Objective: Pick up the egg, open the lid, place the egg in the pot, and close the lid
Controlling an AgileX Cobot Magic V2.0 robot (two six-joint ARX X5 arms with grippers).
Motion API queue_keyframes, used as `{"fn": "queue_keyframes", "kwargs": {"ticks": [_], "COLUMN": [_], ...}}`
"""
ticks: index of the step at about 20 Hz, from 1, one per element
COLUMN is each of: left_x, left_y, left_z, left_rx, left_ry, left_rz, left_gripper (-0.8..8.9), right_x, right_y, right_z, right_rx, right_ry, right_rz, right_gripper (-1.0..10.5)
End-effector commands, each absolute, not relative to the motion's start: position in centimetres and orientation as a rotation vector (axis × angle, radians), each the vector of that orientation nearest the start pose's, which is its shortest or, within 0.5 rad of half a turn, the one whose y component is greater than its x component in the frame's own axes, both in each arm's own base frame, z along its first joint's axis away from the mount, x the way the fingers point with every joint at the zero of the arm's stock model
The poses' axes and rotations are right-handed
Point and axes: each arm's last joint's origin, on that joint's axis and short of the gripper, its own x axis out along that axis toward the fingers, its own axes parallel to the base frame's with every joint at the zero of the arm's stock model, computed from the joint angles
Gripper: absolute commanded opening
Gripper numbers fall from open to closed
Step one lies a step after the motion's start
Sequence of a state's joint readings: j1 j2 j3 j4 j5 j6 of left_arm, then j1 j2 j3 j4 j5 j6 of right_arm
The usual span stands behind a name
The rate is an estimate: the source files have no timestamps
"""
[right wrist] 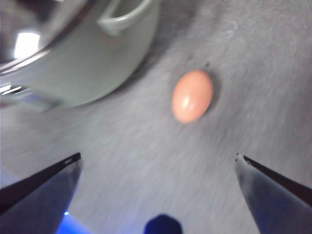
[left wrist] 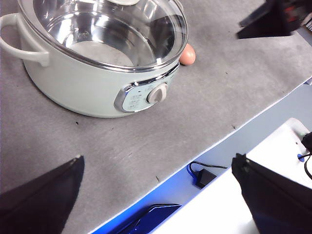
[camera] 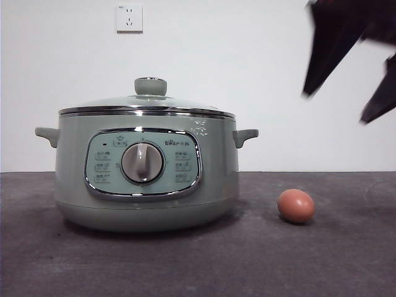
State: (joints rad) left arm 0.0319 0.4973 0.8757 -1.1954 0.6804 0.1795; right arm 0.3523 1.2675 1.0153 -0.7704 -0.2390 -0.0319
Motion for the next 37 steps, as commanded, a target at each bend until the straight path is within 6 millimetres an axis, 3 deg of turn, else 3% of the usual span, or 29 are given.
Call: {"fn": "queue_keyframes", "kwargs": {"ticks": [1,6,13,19,22,24,27,29,33,37], "left_x": [5.6,5.6,5.6,5.6,5.6,5.6,6.0,6.8,10.3,14.9], "left_y": [-1.7,-1.7,-1.7,-1.7,-1.7,-1.7,-1.6,-1.5,-1.7,-3.1], "left_z": [31.1,31.1,31.1,31.1,31.1,31.1,31.3,31.6,32.5,33.9], "left_rx": [-0.123,-0.123,-0.123,-0.122,-0.122,-0.118,-0.102,-0.113,-0.120,-0.081], "left_ry": [0.711,0.711,0.711,0.711,0.710,0.702,0.688,0.662,0.619,0.594], "left_rz": [-0.680,-0.680,-0.680,-0.679,-0.679,-0.679,-0.643,-0.616,-0.637,-0.666], "left_gripper": [6.86,6.86,6.86,6.86,6.86,6.86,6.86,6.86,6.86,6.86], "right_x": [24.2,27.0,29.0,29.4,29.4,29.3,28.6,27.4,23.1,19.0], "right_y": [10.5,13.0,14.3,14.4,14.4,14.4,14.1,13.4,11.4,9.4], "right_z": [25.4,21.3,17.2,16.3,16.3,16.4,18.2,20.8,27.4,31.5], "right_rx": [-0.110,-0.179,-0.191,-0.184,-0.183,-0.182,-0.181,-0.171,-0.157,-0.130], "right_ry": [1.039,1.066,1.116,1.125,1.126,1.125,1.103,1.055,0.896,0.763], "right_rz": [0.525,0.472,0.419,0.411,0.414,0.414,0.417,0.422,0.450,0.462], "right_gripper": [6.2,6.2,5.2,1.4,0.0,-0.2,-0.2,-0.2,-0.2,-0.2]}}
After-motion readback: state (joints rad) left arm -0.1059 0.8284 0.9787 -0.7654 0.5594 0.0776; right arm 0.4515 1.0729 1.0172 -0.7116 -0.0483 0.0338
